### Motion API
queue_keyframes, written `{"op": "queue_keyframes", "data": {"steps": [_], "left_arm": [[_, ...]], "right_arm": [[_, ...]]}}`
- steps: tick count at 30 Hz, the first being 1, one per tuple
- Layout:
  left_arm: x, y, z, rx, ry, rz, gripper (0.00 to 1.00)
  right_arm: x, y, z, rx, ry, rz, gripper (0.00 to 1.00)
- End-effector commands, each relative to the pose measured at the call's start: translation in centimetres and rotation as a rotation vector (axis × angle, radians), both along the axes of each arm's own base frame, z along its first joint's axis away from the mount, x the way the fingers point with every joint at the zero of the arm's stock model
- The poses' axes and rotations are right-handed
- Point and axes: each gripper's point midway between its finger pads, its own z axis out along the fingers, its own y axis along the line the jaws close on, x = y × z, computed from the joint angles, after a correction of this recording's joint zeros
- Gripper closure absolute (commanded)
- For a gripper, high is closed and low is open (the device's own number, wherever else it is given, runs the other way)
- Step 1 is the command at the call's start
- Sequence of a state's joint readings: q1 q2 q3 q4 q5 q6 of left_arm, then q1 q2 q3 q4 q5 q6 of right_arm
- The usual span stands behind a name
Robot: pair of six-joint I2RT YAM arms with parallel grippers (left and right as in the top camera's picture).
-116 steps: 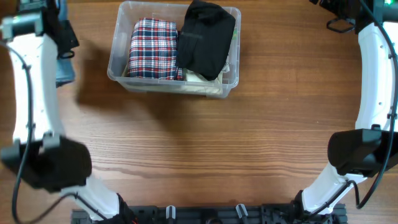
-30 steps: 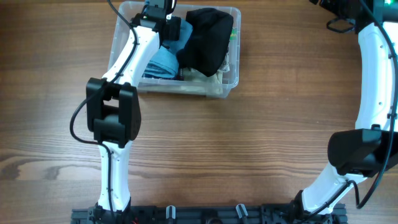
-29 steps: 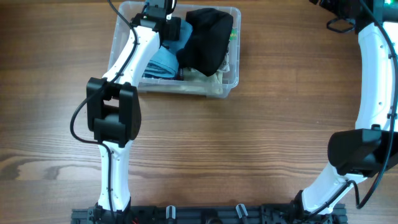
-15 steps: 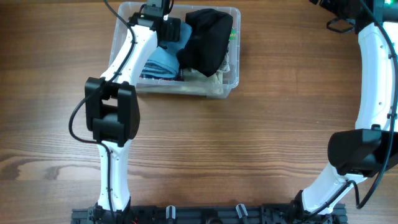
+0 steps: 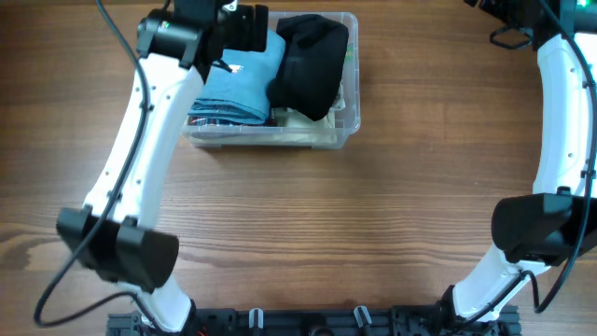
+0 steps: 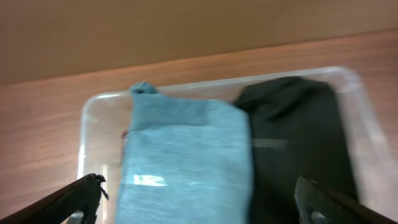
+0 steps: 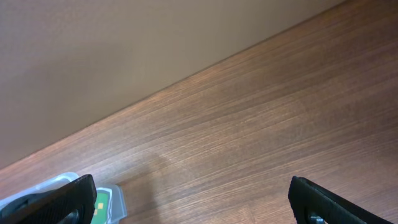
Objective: Pack container
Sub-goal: 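Open the left gripper and retract the left arm from the box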
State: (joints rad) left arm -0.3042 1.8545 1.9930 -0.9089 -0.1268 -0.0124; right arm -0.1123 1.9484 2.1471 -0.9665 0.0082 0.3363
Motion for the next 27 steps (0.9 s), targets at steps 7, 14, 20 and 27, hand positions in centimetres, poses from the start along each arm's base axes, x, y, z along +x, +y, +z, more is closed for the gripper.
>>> {"op": "queue_keyframes", "data": {"steps": [7, 14, 20, 27], "left_arm": [[-5.9, -7.3, 3.4, -0.043, -0.021, -0.209, 0.0], [-8.2, -3.4, 6.3, -0.042, -0.041, -0.14, 0.0], [-12.2, 3.4, 11.1, -0.064, -0.119, -0.021, 0.0], [-14.7, 8.8, 14.5, -0.175, -0.404, 0.058, 0.0]], "right_arm": [[0.2, -0.1, -0.5, -0.003, 0.009, -0.012, 0.0], [0.2, -0.1, -0.5, -0.003, 0.009, -0.012, 0.0], [0.2, -0.1, -0.5, -0.003, 0.009, -0.012, 0.0], [0.2, -0.1, -0.5, -0.003, 0.009, -0.012, 0.0]]}}
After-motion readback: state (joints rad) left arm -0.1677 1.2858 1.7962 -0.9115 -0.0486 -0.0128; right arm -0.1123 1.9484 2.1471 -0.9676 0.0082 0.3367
